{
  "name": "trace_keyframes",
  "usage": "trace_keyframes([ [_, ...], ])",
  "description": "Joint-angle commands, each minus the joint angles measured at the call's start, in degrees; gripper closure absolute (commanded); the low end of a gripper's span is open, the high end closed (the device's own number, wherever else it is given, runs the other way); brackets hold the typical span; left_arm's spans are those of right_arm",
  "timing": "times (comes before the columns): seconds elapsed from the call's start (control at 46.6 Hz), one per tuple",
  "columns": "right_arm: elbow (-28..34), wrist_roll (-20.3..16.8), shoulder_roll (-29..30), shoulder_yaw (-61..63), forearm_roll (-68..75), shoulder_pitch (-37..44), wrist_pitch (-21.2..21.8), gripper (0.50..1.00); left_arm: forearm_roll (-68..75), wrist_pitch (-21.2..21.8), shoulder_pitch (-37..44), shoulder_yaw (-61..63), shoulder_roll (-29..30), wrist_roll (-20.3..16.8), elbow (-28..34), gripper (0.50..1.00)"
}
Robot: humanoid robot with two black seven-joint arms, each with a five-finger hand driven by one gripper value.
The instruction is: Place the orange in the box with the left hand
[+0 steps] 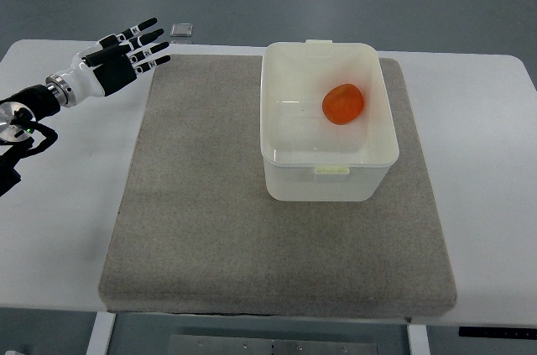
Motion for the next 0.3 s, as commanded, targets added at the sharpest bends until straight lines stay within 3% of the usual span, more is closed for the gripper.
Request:
trace_keyframes([
  [0.0, 0.02, 0.0, 0.0, 0.0, 0.01, 0.01, -0.02, 0.574, 0.0, 0.0, -0.03, 0.0, 0.18, 0.0, 0.08, 0.501],
  [0.279, 0.9, 0.44, 0.0, 0.0, -0.08, -0.07, -0.55, 0.574, 0.0, 0.0, -0.03, -0.08, 0.35, 0.0, -0.01, 0.504],
])
